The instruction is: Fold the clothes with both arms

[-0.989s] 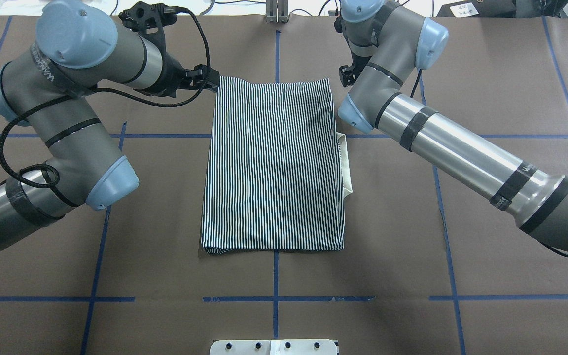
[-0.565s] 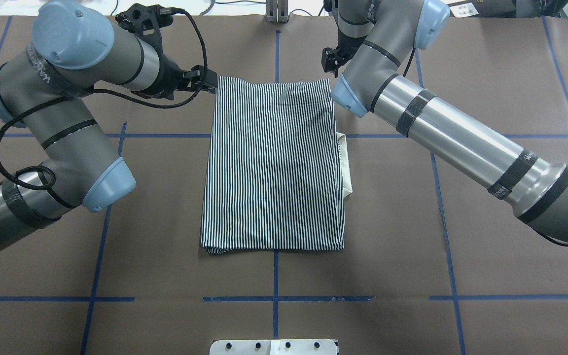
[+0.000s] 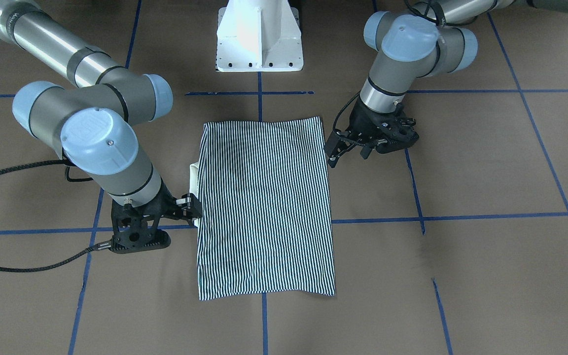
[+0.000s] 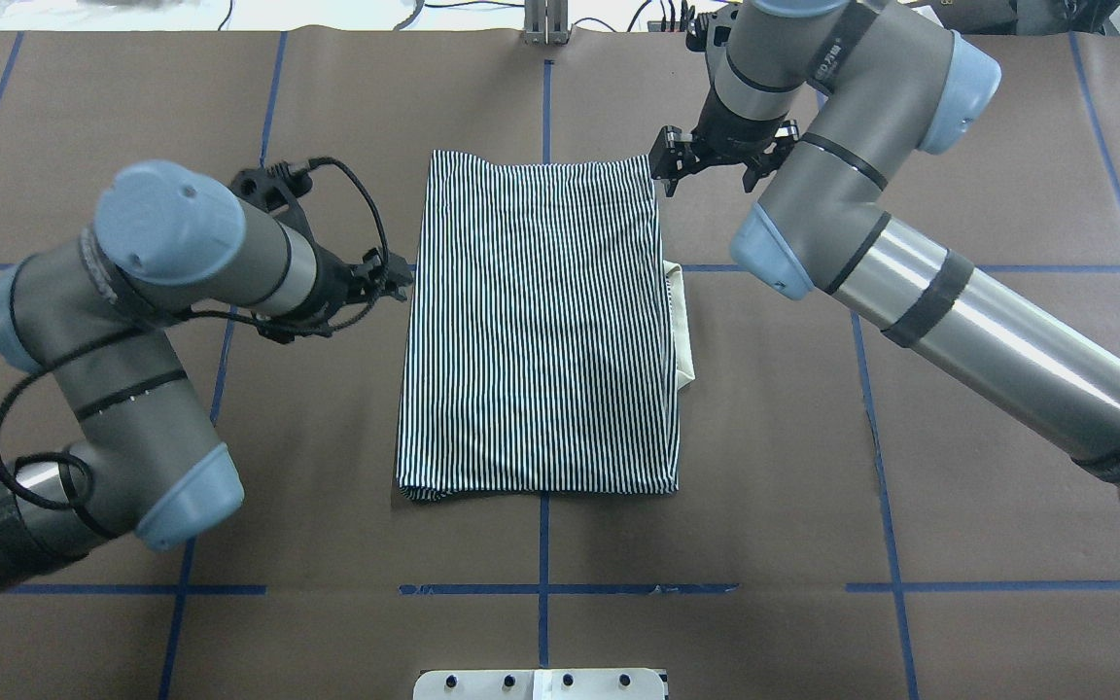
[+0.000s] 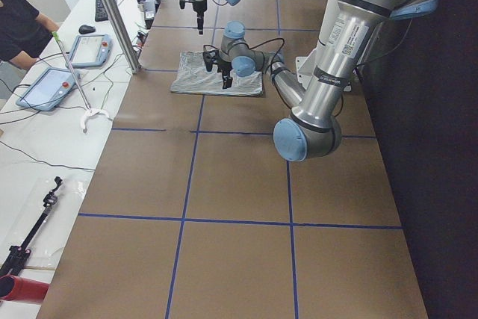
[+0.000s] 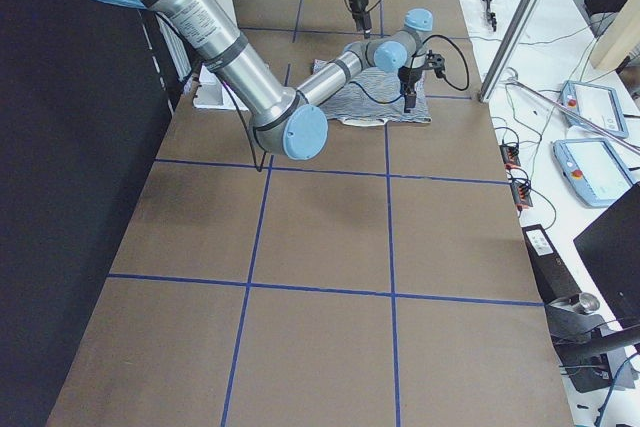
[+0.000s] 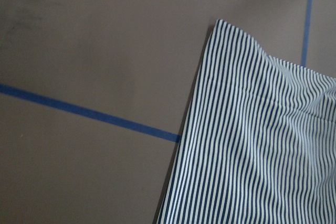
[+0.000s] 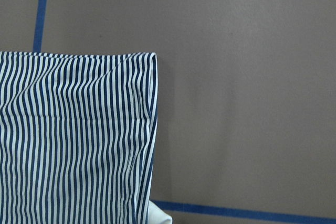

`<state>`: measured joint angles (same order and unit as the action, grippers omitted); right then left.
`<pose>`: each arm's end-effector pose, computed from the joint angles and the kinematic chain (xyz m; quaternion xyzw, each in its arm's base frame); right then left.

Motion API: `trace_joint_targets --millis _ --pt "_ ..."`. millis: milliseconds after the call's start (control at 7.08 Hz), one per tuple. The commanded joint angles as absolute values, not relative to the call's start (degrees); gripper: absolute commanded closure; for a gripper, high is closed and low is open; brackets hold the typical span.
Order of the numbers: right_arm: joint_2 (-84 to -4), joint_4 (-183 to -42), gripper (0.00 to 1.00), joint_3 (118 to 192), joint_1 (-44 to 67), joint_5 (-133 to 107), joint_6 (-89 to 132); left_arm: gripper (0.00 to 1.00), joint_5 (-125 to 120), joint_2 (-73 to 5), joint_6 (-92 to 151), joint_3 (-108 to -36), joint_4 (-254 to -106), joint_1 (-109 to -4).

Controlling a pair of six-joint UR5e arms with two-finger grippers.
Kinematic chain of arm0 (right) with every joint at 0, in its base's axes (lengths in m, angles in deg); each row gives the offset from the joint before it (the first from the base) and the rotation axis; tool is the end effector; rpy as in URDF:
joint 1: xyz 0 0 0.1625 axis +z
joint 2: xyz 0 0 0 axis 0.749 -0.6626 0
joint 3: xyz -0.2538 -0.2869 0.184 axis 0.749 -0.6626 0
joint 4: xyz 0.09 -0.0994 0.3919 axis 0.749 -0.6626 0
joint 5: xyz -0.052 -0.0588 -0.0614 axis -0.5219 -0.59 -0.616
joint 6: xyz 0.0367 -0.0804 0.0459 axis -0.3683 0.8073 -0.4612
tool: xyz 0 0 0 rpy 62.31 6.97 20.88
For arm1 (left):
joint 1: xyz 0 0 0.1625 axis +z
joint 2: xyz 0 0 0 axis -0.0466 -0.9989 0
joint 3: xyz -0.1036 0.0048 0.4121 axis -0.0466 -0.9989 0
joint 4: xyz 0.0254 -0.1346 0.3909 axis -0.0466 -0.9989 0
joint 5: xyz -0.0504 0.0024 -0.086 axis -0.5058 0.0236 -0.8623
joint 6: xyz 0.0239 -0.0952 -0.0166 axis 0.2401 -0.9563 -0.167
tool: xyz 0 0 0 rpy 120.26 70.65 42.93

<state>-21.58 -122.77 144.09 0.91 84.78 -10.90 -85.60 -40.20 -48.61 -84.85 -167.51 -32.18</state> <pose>-0.4202 -0.6175 0.2581 0.0452 -0.3972 -0.0177 0.9164 0.4517 -0.4459 0.2722 0.0111 0.4571 -0.2313 0.8588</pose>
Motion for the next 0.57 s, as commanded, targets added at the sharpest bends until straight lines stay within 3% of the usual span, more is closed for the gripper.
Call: trace_joint_targets --millis 0,424 --pt "-25.14 -123.66 0.00 149.97 0.71 85.10 -13.58 0.00 -78.07 -42.24 -60.68 -86.45 -157.76 -21.37" --pt "-25.06 -123.66 0.00 150.15 0.10 84.66 -14.99 0.00 -76.02 -42.34 -64.25 -85.22 -156.93 -16.66"
